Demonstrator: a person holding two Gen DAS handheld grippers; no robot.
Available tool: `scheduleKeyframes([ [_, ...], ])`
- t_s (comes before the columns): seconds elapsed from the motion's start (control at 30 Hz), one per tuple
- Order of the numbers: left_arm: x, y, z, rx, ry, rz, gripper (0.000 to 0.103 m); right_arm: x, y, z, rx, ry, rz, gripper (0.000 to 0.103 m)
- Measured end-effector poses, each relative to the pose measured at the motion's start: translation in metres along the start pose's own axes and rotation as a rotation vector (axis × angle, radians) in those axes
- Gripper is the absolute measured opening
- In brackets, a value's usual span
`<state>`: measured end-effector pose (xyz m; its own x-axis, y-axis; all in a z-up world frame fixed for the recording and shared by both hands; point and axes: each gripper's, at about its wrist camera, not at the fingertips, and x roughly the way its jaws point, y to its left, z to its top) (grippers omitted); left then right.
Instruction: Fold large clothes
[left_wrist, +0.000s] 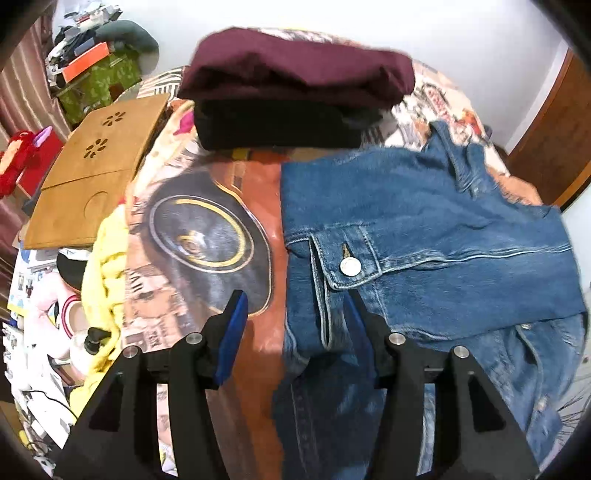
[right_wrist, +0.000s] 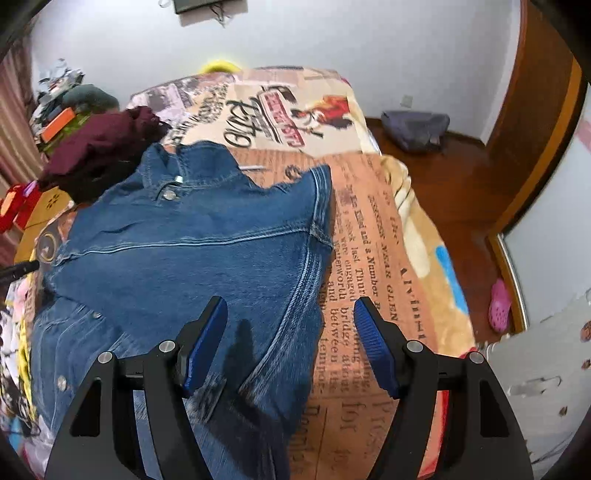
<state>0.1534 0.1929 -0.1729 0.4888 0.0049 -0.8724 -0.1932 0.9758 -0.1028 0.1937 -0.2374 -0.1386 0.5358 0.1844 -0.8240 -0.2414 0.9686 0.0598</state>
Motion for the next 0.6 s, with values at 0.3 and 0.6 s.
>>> scheduleKeyframes([
  [0.3, -0.013, 0.013, -0.054, -0.024, 0.106, -0.099, 0.059, -0.011, -0.003, -0.030, 0.041, 0.041, 0.064, 0.067],
  [0.6, 0.018, 0.025, -0.119, -0.197, 0.259, -0.323, 0.059, 0.009, 0.001, -0.071, 0.087, 0.152, 0.123, 0.067],
])
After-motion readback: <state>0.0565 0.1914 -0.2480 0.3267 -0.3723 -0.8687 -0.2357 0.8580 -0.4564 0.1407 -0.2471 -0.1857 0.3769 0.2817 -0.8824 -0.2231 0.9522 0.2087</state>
